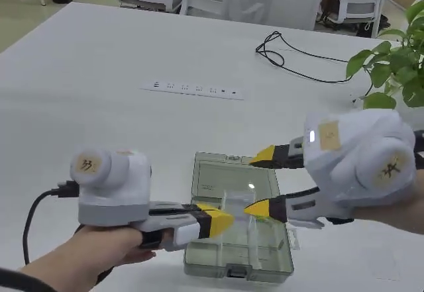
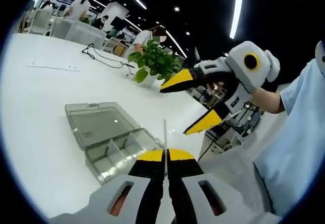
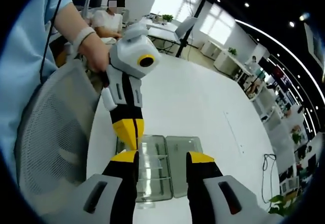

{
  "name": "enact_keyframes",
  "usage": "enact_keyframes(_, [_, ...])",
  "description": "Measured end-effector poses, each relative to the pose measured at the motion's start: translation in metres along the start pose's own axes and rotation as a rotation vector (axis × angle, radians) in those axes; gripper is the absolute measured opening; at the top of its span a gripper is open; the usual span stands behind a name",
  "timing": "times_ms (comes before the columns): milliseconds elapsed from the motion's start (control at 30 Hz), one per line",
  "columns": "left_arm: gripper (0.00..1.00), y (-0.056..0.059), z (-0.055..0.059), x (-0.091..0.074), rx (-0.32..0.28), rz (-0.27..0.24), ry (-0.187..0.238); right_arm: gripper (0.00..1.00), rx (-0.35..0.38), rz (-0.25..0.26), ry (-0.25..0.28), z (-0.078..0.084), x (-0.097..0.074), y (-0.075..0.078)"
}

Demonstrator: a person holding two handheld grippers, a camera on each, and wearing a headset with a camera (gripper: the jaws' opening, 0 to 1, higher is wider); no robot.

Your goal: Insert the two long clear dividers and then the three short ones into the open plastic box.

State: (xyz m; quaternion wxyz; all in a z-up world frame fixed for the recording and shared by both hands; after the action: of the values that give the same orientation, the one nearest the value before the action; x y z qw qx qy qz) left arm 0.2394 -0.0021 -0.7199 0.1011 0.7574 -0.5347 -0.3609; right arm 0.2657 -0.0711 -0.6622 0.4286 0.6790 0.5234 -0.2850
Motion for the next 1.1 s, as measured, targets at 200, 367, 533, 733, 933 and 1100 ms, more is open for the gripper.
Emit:
enact_keyframes(200, [0.0,0.004,0.007,0.0,0.148,0.0,-0.075,0.29,0.059,-0.151,0.028,-0.002,-0.005,-0.005])
enact_keyframes(367, [0.0,0.007,0.008,0.0,0.255,-0.002,-0.109,0.22,0.05,-0.26,0.0,0.003,-0.004,-0.012])
enact_keyframes(533, [0.0,0.014,0.006,-0.001,0.38,0.005,-0.138,0.15,0.021,-0.357,-0.044,0.006,-0.001,-0.023])
enact_keyframes(733, [0.0,0.019,0.002,0.0,0.471,-0.014,-0.158,0.11,-0.018,-0.398,-0.06,0.004,0.001,-0.029])
enact_keyframes(933, [0.0,0.02,0.003,-0.001,0.509,-0.008,-0.167,0.09,-0.044,-0.429,-0.086,0.005,0.0,-0.031])
enact_keyframes(1100, [0.0,0.02,0.002,-0.001,0.523,-0.009,-0.164,0.07,-0.063,-0.444,-0.102,0.006,0.002,-0.034])
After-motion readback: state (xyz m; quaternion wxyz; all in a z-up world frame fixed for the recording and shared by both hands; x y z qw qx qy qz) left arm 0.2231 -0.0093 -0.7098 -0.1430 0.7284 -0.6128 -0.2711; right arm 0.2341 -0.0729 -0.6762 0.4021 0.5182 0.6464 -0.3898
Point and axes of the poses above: the centre of the closed fingertips' face, and the gripper's own axes: x roughly forward along the fingers, y roughly to its right, z roughly out of its underside, the point moved 4 cm from there along -x, roughly backward along the fingers, and after that the axes turned 13 degrees about -y, right-handed, at the moved point
